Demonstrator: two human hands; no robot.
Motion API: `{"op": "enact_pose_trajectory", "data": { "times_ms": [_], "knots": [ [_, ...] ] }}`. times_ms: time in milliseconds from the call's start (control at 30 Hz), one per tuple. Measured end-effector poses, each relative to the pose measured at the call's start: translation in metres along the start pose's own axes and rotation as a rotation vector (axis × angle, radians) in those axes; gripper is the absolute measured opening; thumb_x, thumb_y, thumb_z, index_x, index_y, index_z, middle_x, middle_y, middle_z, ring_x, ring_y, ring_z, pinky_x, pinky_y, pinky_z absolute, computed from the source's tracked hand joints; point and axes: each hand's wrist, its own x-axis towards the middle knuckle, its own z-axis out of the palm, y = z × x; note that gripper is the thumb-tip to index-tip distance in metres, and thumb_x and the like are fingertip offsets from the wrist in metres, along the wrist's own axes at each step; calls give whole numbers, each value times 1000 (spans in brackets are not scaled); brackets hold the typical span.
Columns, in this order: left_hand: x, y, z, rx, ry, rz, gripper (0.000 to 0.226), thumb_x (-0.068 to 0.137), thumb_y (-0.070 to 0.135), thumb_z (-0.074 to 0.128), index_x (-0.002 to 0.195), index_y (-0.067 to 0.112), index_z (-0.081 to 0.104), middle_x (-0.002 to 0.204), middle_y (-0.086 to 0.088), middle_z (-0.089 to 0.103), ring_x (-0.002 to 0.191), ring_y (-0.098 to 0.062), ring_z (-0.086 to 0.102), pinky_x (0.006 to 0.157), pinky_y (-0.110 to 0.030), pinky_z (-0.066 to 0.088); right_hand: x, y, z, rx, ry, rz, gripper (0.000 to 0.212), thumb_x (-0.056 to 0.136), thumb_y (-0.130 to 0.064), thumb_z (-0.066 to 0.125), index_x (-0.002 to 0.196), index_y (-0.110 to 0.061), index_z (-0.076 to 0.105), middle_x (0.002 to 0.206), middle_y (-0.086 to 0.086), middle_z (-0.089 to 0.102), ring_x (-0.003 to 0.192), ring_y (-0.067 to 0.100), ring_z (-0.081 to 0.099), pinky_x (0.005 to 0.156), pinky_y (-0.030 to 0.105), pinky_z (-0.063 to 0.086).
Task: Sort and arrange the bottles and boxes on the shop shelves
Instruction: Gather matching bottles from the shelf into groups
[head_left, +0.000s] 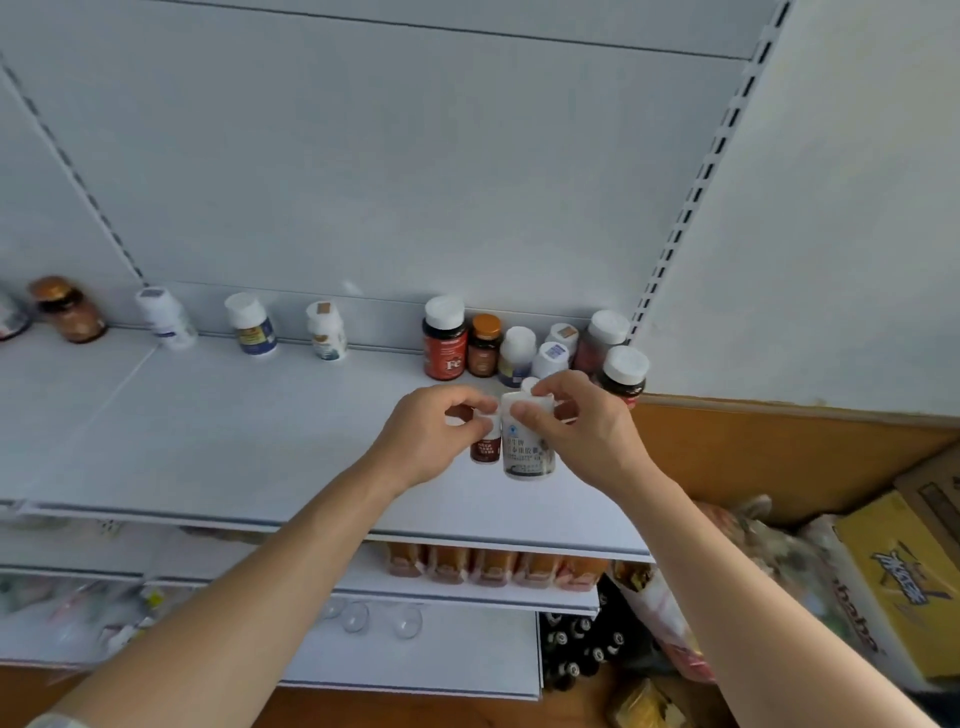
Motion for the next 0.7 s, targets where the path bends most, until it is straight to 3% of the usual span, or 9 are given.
{"op": "enact_pose_trajectory", "data": {
  "times_ms": [100,400,633,700],
  "knots": [
    [-15,-9,-30,-54,41,-17,14,85,23,74,98,29,72,98,16,70,94,1,64,83,-33,58,-3,-29,19,-16,-6,-24,29,79,-59,70,95,-37,61,89,-13,65,84,4,63,72,35,58],
    [-92,-62,-153,-38,168,-97,13,87,23,73,99,27,72,92,14,72,85,-2,68,82,-33,58,-28,-140,125,-4,-91,-148,28,82,-47,73,102,-32,62,95,-13,66,86,1,62,74,26,54],
    [-154,-110,-248,29,293,-102,17,87,22,72,104,28,70,104,18,67,93,6,61,77,-8,43,-42,-219,220,-4,-145,-246,28,82,-44,75,104,-31,63,101,-9,67,88,6,63,77,24,54],
    [-167,-122,-274,40,338,-109,19,88,20,71,104,29,69,105,18,66,94,6,61,77,-7,42,-42,-241,244,-4,-169,-301,30,82,-43,75,106,-29,63,101,-10,66,87,7,63,77,24,55]
  ]
}}
